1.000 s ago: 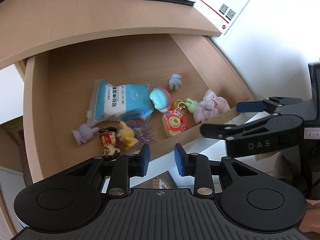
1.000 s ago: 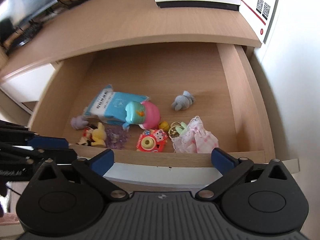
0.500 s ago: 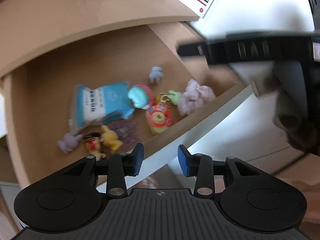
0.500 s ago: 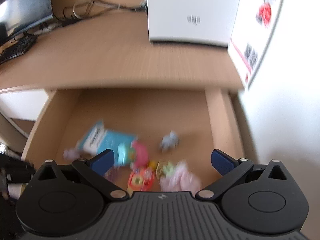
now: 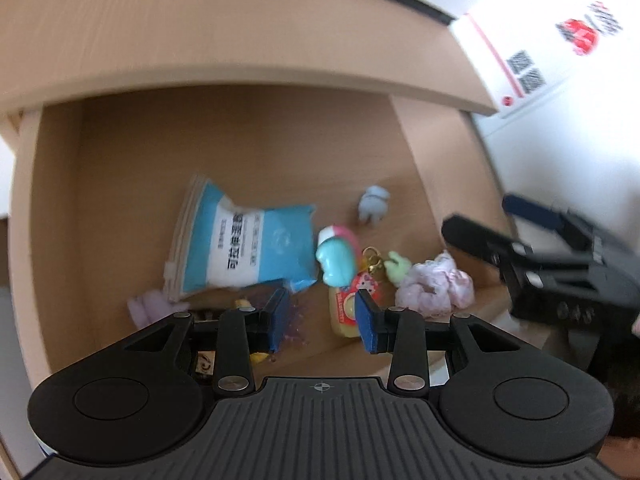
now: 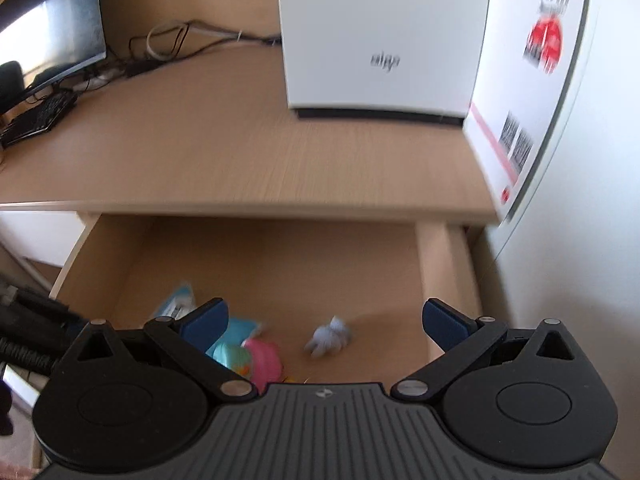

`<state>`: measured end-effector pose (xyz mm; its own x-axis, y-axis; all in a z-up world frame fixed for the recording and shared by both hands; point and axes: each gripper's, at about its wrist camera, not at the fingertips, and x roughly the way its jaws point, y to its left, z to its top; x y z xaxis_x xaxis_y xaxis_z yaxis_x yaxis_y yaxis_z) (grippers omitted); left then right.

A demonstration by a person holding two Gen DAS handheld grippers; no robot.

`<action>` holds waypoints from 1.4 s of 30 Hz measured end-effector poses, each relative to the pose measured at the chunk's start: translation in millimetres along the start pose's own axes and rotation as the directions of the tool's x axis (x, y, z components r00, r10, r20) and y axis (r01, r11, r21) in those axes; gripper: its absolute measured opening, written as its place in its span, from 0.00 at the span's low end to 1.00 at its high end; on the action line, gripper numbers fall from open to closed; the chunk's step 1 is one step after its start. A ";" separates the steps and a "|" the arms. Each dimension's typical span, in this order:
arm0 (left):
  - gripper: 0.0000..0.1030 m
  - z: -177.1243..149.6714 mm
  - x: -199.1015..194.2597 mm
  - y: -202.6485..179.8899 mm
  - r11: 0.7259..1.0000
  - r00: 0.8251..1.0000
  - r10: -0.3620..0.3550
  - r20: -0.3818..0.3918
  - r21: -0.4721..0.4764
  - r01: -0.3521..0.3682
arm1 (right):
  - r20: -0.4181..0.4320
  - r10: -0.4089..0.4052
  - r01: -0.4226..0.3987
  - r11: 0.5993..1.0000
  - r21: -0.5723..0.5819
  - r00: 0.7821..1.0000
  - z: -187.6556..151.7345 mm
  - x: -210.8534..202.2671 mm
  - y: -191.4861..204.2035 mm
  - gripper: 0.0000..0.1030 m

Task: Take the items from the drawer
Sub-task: 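Lower both tools over the open drawer toward the toys, then grasp the pink lace cloth with the left gripper and lift it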

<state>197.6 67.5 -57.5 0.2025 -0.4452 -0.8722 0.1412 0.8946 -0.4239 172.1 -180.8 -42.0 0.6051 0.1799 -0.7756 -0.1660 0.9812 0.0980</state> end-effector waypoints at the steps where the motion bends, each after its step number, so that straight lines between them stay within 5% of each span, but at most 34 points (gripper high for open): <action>1: 0.38 0.4 4.7 1.2 1.000 1.000 0.026 0.001 -0.004 -0.026 | -0.017 0.024 -0.024 0.999 0.021 1.000 -2.4 4.6 -2.1 1.00; 4: 0.38 4.3 15.7 4.3 0.993 0.993 0.117 -0.016 0.012 -0.116 | -0.065 0.081 -0.079 0.996 0.034 0.995 -11.0 13.6 -6.3 1.00; 9: 0.39 -1.0 30.3 -6.4 0.965 0.977 0.210 -0.032 0.166 -0.202 | -0.141 0.082 -0.073 0.995 0.066 0.987 -32.8 19.2 -7.0 1.00; 18: 0.39 -10.8 23.7 -28.4 0.887 0.980 0.157 0.125 0.418 -0.195 | -0.191 0.069 -0.051 0.994 0.097 0.979 -56.4 5.7 -10.4 1.00; 22: 0.39 -16.9 19.0 -44.0 0.819 0.976 0.137 0.171 0.535 -0.208 | -0.185 0.034 -0.031 0.999 0.017 0.982 -62.1 -1.3 0.0 1.00; 27: 0.39 -5.6 44.2 -60.9 0.775 0.984 0.124 0.125 0.607 -0.175 | -0.169 0.017 -0.021 1.000 -0.020 0.985 -67.7 -12.8 4.0 1.00; 30: 0.44 2.2 56.7 -68.5 0.784 0.994 0.076 0.078 0.611 -0.108 | -0.175 -0.011 0.010 1.000 -0.004 0.985 -66.7 -19.2 4.2 1.00; 34: 0.66 13.7 75.0 -75.6 0.790 0.996 0.080 0.034 0.608 -0.084 | -0.167 -0.045 0.050 0.998 0.029 0.985 -65.9 -24.3 -2.1 1.00; 38: 0.59 28.7 77.7 -74.4 0.865 0.999 0.019 -0.030 0.501 -0.001 | -0.145 -0.087 0.089 0.996 0.011 0.986 -66.7 -30.2 0.5 1.00; 42: 0.59 35.6 77.5 -73.2 0.892 0.998 0.020 -0.062 0.451 0.011 | -0.132 -0.143 0.141 0.990 -0.020 0.981 -67.8 -32.5 3.8 1.00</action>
<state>237.4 -33.8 -85.4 0.1445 -0.4244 -0.8939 0.5655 0.7767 -0.2774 99.0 -187.6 -58.7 0.5144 0.0271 -0.8571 -0.0945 0.9952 -0.0253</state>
